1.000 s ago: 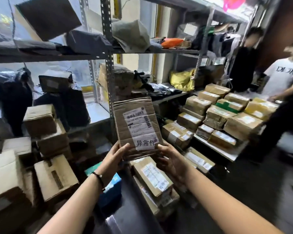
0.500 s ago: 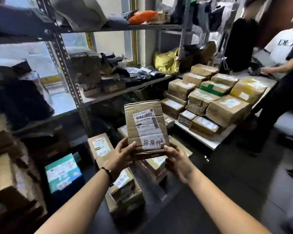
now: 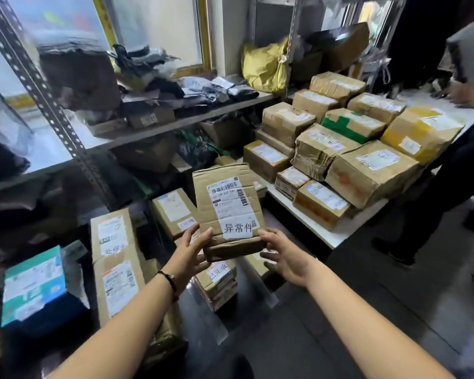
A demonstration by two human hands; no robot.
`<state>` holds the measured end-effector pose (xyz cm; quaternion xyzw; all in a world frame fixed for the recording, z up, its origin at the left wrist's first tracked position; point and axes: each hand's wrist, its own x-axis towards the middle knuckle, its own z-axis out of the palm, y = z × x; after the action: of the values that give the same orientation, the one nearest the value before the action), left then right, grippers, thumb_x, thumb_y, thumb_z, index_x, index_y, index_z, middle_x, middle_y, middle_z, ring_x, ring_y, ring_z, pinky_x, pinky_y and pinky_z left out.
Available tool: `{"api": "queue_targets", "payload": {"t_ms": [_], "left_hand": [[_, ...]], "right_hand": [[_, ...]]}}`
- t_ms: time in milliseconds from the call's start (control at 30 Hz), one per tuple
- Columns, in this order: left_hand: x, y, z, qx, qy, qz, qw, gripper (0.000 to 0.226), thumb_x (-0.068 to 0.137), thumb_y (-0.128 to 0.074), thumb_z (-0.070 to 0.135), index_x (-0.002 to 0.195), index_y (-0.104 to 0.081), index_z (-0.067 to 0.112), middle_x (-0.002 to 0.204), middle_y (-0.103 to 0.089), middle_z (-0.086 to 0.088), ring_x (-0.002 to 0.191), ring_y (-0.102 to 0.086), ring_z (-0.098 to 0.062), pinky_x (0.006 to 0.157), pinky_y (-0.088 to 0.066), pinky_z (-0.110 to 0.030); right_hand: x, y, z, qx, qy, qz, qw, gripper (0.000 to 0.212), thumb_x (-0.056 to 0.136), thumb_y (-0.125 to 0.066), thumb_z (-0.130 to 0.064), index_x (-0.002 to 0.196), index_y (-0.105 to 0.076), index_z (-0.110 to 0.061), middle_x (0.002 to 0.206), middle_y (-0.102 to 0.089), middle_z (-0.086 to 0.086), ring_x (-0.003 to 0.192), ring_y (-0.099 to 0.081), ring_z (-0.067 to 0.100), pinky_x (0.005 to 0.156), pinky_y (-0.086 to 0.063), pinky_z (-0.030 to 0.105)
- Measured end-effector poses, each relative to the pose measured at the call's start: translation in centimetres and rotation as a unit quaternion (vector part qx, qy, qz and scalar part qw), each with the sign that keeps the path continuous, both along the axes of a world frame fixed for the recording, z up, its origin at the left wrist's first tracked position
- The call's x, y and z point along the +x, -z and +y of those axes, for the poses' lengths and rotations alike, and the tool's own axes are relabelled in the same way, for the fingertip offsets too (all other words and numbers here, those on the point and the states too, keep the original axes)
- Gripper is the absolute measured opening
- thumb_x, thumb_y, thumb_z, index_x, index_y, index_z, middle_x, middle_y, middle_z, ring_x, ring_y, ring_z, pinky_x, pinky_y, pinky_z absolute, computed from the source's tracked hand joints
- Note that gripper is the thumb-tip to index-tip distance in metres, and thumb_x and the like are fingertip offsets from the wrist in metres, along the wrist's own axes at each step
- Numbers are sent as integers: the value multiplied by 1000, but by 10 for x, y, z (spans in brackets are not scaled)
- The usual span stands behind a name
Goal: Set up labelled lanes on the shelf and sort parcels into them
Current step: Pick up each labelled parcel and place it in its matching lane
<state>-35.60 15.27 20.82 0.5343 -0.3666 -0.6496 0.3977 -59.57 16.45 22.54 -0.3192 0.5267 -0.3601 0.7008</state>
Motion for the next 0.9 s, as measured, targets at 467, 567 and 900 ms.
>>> {"api": "queue_targets", "payload": {"t_ms": [467,567,900], "left_hand": [[-90,32,-116,56,54,-40,996,87,57,-73,68,134,-49,37,115,-67,10,77,-66,-3,75,-53,-30],[-112,38,-124,90,48,-65,993,64,72,-69,70,125,-54,37,125,-65,12,110,-65,-11,97,-52,-38],[-166,56,-141,157,-87,-82,980,37,96,-58,46,131,-55,31,122,-66,5,107,-67,-15,87,-57,-35]], "right_hand": [[-97,38,-162,15,-7,77,997,35,97,-63,-25,131,-56,-18,97,-73,-4,65,-68,-2,48,-45,14],[-121,51,-178,40,-16,88,995,27,96,-62,-31,122,-61,-22,94,-73,-9,66,-65,-3,54,-41,18],[-190,109,-224,177,-39,-3,984,10,99,-57,-16,107,-62,-19,107,-66,5,91,-65,22,78,-55,37]]}}
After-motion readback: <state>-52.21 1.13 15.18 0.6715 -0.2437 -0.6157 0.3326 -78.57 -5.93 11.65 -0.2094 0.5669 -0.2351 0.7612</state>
